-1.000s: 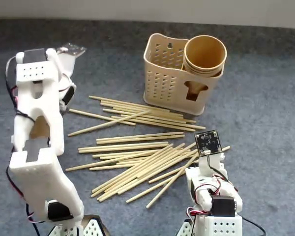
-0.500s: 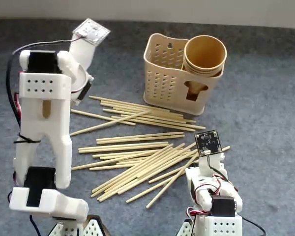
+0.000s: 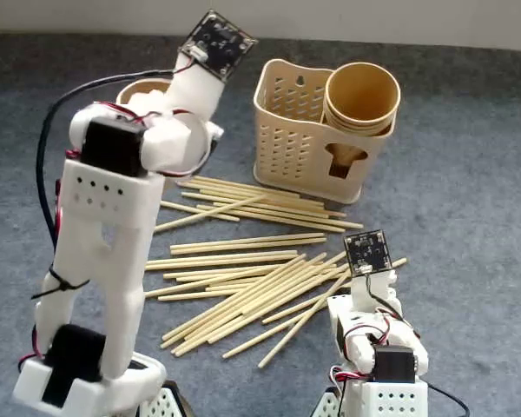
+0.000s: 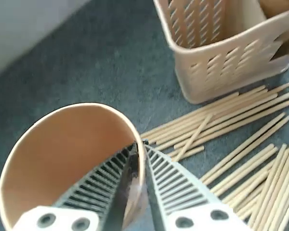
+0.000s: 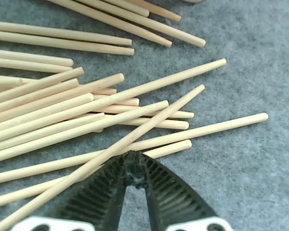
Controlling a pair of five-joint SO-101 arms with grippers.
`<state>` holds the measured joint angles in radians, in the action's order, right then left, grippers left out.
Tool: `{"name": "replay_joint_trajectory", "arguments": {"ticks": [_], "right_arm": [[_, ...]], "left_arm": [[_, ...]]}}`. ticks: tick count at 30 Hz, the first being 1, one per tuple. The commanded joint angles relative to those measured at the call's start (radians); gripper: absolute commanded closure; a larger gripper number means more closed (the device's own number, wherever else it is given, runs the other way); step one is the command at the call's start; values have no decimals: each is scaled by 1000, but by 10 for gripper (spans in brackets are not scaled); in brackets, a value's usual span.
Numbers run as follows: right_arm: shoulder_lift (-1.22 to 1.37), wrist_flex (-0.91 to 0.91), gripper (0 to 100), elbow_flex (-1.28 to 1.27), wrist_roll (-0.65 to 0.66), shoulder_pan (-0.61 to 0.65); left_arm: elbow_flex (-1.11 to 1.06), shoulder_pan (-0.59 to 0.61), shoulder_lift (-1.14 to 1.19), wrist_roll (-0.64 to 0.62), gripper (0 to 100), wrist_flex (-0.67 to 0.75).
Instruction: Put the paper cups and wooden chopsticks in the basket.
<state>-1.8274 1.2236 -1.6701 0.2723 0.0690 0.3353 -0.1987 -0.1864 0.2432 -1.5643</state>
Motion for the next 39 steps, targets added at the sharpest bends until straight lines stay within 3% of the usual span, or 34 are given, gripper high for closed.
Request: {"name": "replay_joint_trajectory", "arguments": {"ticks": [1,17,28,39], "right_arm": [[-10,-21,992,-154,8,-8],[-10,-21,992,-154,8,-8],[-10,-21,992,-154,8,-8],[-10,-21,992,-154,8,-8]], "left_arm": [[13,-110,-117,-9,994,127],[-19,-374,-170,-9,994,560],[-314,-487,-168,-6,994,1043],[-334,-503,15,-6,994,1186]]}}
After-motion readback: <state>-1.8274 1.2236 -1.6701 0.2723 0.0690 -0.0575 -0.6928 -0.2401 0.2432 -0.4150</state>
